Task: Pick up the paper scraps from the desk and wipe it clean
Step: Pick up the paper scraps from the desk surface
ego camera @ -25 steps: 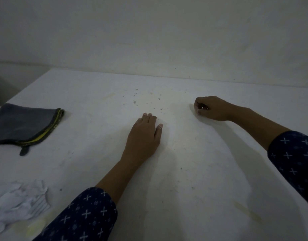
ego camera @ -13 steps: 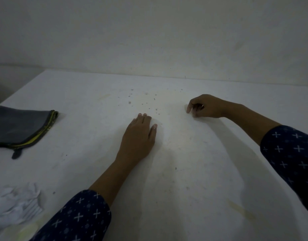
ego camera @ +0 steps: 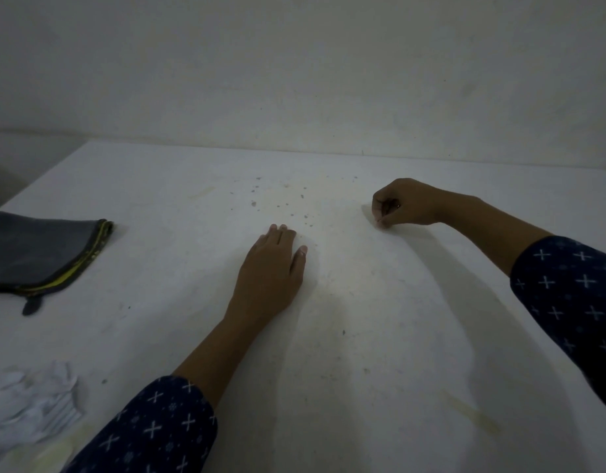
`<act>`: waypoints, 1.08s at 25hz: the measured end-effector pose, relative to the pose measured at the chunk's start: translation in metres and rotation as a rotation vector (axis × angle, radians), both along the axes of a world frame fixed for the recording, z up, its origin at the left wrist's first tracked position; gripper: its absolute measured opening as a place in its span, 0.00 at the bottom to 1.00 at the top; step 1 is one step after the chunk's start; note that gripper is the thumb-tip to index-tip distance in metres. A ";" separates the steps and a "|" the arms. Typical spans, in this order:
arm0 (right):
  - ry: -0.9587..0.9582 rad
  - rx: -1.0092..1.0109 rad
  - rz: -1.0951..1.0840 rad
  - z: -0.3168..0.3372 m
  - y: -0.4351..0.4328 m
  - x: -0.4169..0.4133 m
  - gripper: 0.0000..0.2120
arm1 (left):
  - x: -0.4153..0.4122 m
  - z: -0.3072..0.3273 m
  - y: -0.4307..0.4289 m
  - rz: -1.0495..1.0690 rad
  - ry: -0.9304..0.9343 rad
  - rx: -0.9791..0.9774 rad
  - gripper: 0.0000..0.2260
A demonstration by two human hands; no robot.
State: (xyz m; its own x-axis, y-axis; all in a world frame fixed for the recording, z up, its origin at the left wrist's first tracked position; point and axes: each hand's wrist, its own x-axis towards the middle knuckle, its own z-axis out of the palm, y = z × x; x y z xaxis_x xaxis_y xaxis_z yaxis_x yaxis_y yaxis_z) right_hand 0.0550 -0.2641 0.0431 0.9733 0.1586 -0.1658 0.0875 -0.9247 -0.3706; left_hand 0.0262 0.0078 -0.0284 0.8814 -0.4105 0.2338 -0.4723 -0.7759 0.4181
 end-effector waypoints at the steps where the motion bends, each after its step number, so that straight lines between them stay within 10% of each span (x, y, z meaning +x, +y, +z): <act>1: 0.000 0.002 0.000 0.001 -0.001 0.001 0.04 | 0.000 -0.001 0.000 0.000 -0.002 -0.001 0.21; 13: -0.144 0.001 -0.135 0.026 -0.007 -0.039 0.10 | 0.005 -0.008 0.003 -0.027 -0.036 -0.021 0.26; 21: 0.026 1.068 -0.392 0.020 0.040 -0.097 0.06 | -0.007 0.005 0.013 -0.039 -0.007 -0.248 0.16; 27: 0.277 1.325 -0.313 0.010 0.120 -0.126 0.07 | -0.054 0.026 0.052 -0.048 0.077 -0.539 0.10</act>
State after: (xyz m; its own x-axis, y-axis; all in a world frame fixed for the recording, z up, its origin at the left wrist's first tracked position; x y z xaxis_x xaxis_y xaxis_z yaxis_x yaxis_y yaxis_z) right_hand -0.0709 -0.1443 0.0527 0.9577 0.1309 -0.2563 -0.2754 0.1585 -0.9482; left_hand -0.0282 0.0594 -0.0020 0.8874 -0.2908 0.3577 -0.4544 -0.4204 0.7854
